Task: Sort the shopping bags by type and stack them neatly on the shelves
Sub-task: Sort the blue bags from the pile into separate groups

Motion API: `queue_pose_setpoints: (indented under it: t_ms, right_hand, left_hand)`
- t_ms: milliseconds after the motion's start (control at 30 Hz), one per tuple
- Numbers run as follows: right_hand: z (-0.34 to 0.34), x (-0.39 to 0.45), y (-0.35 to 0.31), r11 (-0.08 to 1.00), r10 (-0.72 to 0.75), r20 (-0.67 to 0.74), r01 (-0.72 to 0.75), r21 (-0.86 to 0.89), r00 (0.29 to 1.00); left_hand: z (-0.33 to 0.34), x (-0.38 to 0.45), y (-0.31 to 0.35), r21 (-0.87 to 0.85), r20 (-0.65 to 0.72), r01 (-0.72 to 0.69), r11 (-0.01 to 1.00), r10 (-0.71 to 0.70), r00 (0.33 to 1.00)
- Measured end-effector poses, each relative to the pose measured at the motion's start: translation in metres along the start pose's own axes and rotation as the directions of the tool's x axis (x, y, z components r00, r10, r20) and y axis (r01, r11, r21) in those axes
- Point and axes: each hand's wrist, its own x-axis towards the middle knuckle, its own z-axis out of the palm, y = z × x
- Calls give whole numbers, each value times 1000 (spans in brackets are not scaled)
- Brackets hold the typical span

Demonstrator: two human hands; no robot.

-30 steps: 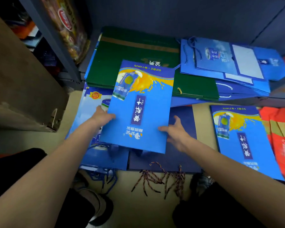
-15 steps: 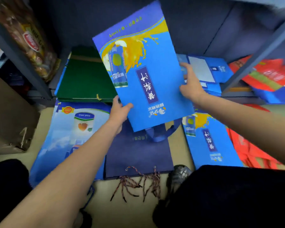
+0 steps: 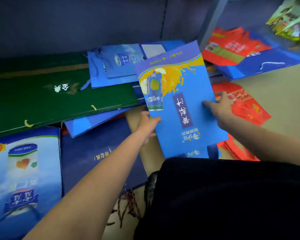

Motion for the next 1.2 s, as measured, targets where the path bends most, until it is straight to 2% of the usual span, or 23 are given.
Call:
queue_pose_setpoints:
  t_ms: [133, 233, 300, 333, 400, 500, 600, 700, 767, 867, 967, 1100, 1133, 1200]
  right_hand:
    - [-2, 7, 45, 998, 55, 51, -54, -26, 997]
    - [-10, 12, 76, 953, 122, 111, -85, -292, 986]
    - [-16, 17, 95, 886, 243, 198, -134, -443, 950]
    - [-17, 17, 99, 847, 293, 233, -139, -512, 927]
    - [-12, 15, 99, 808, 306, 274, -96, -582, 912]
    - [8, 10, 90, 875, 223, 398, -2, -485, 890]
    - [29, 6, 79, 895, 176, 490, 69, -442, 854]
    - [51, 10, 60, 924, 125, 512, 88, -371, 850]
    - [68, 15, 42, 935, 45, 510, 144, -325, 859]
    - [95, 24, 11, 931, -133, 505, 283, -232, 853]
    - [130, 35, -21, 829, -310, 532, 498, -255, 788]
    - [187, 52, -62, 608, -437, 605, 714, -347, 666]
    - [201, 57, -70, 495, -460, 627, 768, -406, 629]
    - [228, 64, -85, 154, -468, 707, 837, -525, 530]
  left_hand:
    - [19, 21, -30, 40, -11, 70, 997, -69, 998]
    - [33, 24, -48, 181, 72, 201, 963, -216, 974]
    - [34, 21, -56, 384, 158, 256, 887, -337, 928]
    - [31, 23, -59, 515, 182, 255, 819, -395, 901]
    - [26, 29, -61, 692, 182, 186, 697, -418, 890]
    - [17, 45, -51, 704, 122, 16, 710, -143, 982]
    - [6, 54, -30, 664, 40, -81, 743, 72, 997]
    - [-14, 57, -7, 691, 10, -203, 693, 273, 962]
    - [-33, 56, 8, 710, -25, -278, 647, 417, 908]
    - [-66, 55, 26, 782, -115, -267, 563, 552, 826]
    - [-99, 59, 43, 844, -203, -155, 514, 573, 794]
    - [-146, 68, 56, 857, -291, -12, 515, 503, 814]
    - [-157, 71, 57, 856, -311, 23, 517, 478, 821]
    - [-176, 75, 55, 858, -351, 108, 502, 421, 836]
